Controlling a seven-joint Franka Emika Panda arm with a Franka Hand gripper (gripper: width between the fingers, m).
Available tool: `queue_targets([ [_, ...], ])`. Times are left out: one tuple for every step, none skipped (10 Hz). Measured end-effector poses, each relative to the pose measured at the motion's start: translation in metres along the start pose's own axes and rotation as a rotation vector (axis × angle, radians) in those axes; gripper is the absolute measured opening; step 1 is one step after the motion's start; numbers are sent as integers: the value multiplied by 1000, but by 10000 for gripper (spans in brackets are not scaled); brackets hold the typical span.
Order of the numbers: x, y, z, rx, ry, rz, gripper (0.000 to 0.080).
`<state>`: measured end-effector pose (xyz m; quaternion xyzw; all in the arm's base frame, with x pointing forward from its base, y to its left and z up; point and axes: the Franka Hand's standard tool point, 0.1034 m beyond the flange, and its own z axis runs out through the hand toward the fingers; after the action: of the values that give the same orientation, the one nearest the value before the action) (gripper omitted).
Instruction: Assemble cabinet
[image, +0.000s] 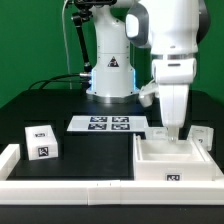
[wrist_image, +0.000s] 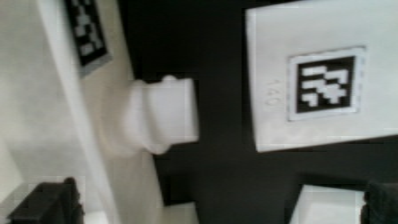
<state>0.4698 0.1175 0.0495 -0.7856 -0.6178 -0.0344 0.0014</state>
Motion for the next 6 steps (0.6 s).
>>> queue_targets([
  [6,-11,-2,-5,5,42,796],
  [17,-25,-5,-10,13,87,798],
  [29,-38,-4,-19,30,106,798],
  [38,-50,1,-24,53,113,798],
  [43,-55,11,-21,68,119,798],
  [40,-53,11,-17,61,122,798],
])
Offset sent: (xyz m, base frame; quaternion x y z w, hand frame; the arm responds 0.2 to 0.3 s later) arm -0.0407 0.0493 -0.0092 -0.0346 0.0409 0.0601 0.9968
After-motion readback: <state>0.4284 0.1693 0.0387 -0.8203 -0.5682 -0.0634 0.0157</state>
